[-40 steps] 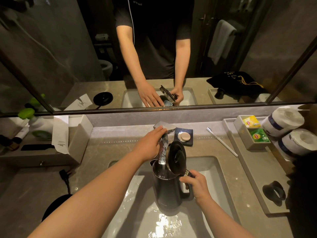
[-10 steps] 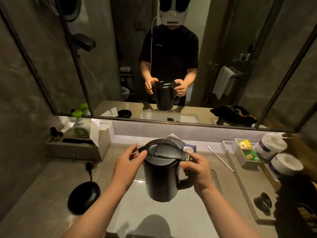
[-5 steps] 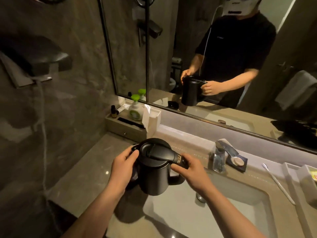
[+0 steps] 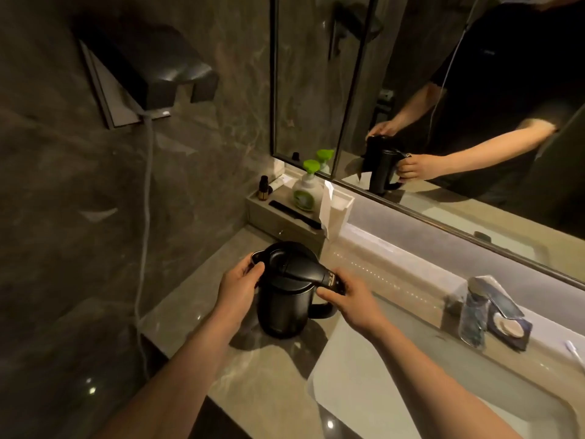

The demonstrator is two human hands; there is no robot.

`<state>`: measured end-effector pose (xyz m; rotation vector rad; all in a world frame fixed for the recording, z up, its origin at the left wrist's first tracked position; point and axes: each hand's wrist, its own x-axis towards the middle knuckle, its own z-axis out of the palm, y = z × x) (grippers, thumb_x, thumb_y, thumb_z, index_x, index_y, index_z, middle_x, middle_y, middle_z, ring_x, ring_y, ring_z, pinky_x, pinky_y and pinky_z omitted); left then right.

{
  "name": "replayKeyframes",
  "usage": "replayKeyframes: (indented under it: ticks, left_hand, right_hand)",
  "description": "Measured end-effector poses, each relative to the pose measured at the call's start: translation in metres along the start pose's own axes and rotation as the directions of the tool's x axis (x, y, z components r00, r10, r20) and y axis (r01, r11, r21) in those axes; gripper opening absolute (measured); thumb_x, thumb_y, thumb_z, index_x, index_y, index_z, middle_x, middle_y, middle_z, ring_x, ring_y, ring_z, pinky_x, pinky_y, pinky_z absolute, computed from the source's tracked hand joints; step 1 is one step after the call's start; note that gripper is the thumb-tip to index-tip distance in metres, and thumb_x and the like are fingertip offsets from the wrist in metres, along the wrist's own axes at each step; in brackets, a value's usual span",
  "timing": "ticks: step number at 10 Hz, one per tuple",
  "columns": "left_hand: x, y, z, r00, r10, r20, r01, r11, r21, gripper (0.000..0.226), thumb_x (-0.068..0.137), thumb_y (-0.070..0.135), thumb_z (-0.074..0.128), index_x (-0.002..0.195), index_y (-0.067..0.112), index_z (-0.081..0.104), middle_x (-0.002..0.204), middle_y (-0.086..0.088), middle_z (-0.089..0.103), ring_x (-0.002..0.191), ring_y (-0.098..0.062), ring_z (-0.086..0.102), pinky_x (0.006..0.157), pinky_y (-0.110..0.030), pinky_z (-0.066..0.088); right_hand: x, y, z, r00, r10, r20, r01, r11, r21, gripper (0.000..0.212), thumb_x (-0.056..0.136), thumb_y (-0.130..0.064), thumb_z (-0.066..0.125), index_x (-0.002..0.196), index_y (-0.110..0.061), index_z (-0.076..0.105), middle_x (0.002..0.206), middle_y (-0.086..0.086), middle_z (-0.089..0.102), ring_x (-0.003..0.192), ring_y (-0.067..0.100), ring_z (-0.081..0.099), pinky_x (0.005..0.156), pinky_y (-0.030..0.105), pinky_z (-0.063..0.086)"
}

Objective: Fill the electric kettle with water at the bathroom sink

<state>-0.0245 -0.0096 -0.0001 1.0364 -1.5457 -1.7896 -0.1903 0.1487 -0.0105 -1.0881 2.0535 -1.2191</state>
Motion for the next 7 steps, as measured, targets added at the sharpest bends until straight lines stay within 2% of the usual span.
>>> replayKeyframes:
  ticks: [1, 2, 3, 4, 5, 6, 7]
  left_hand:
    - [0.006, -0.006, -0.002, 1.000, -0.008, -0.008, 0.008, 1.000, 0.010, 0.026, 0.094, 0.011, 0.052, 0.115, 0.021, 0.065, 0.104, 0.004, 0.070, 0.096, -0.007, 0.065, 0.078, -0.021, 0.050]
    - [0.009, -0.012, -0.005, 1.000, 0.019, -0.013, -0.019, 1.000, 0.024, 0.026, 0.093, 0.011, 0.054, 0.112, 0.024, 0.066, 0.101, 0.007, 0.072, 0.094, -0.006, 0.065, 0.074, -0.020, 0.050]
    - [0.011, -0.014, -0.007, 0.999, 0.033, 0.002, -0.033, 0.998, 0.058, 0.026, 0.093, 0.017, 0.055, 0.108, 0.033, 0.067, 0.101, 0.011, 0.072, 0.095, -0.004, 0.065, 0.075, -0.020, 0.049]
    - [0.007, -0.019, -0.009, 0.997, 0.076, 0.011, -0.077, 0.994, 0.077, 0.027, 0.093, 0.019, 0.054, 0.101, 0.040, 0.069, 0.100, 0.014, 0.072, 0.096, -0.003, 0.064, 0.077, -0.022, 0.049]
    - [0.001, -0.019, -0.009, 0.997, 0.078, 0.028, -0.081, 0.991, 0.106, 0.030, 0.095, 0.023, 0.052, 0.095, 0.048, 0.068, 0.098, 0.018, 0.071, 0.094, 0.001, 0.064, 0.075, -0.019, 0.050]
    - [-0.003, -0.022, -0.012, 0.999, 0.030, 0.016, -0.032, 0.992, 0.121, 0.024, 0.096, 0.031, 0.049, 0.091, 0.046, 0.068, 0.094, 0.017, 0.069, 0.091, -0.001, 0.061, 0.077, -0.022, 0.046]
    - [-0.026, -0.043, -0.023, 0.995, -0.040, -0.090, 0.049, 0.993, 0.108, 0.028, 0.098, 0.033, 0.046, 0.121, 0.028, 0.060, 0.111, 0.010, 0.064, 0.101, -0.007, 0.058, 0.084, -0.027, 0.044]
  right_hand:
    - [0.005, 0.005, 0.005, 1.000, 0.014, 0.014, -0.014, 1.000, 0.014, 0.015, 0.088, -0.020, 0.073, 0.099, -0.014, 0.065, 0.078, -0.008, 0.058, 0.069, -0.001, 0.053, 0.066, 0.019, 0.043]
    - [0.009, 0.010, 0.006, 1.000, 0.014, 0.023, -0.015, 1.000, 0.027, 0.014, 0.087, -0.021, 0.074, 0.097, -0.018, 0.064, 0.078, -0.007, 0.058, 0.072, 0.008, 0.052, 0.068, 0.024, 0.042]
    - [0.011, 0.013, 0.006, 0.999, 0.026, 0.030, -0.027, 0.998, 0.055, 0.014, 0.087, -0.022, 0.074, 0.093, -0.028, 0.062, 0.077, -0.009, 0.058, 0.071, 0.006, 0.053, 0.065, 0.017, 0.043]
    - [0.011, 0.015, 0.006, 0.998, 0.020, 0.056, -0.021, 0.999, 0.028, 0.015, 0.087, -0.023, 0.074, 0.097, -0.019, 0.064, 0.077, -0.006, 0.058, 0.068, 0.003, 0.051, 0.065, 0.021, 0.042]
    - [0.007, 0.013, 0.006, 0.996, 0.033, 0.078, -0.032, 0.999, -0.008, 0.019, 0.088, -0.026, 0.072, 0.102, -0.016, 0.063, 0.077, -0.008, 0.057, 0.066, 0.000, 0.050, 0.062, 0.017, 0.041]
    - [0.004, 0.006, 0.001, 0.991, 0.074, 0.112, -0.071, 0.997, -0.025, 0.028, 0.090, -0.030, 0.070, 0.115, -0.022, 0.062, 0.091, -0.009, 0.061, 0.085, 0.009, 0.058, 0.068, 0.011, 0.042]
    - [-0.012, -0.002, -0.021, 0.987, 0.092, -0.131, -0.085, 0.995, 0.062, 0.042, 0.090, -0.036, 0.068, 0.130, -0.028, 0.057, 0.111, -0.007, 0.064, 0.104, 0.010, 0.061, 0.082, 0.019, 0.047]
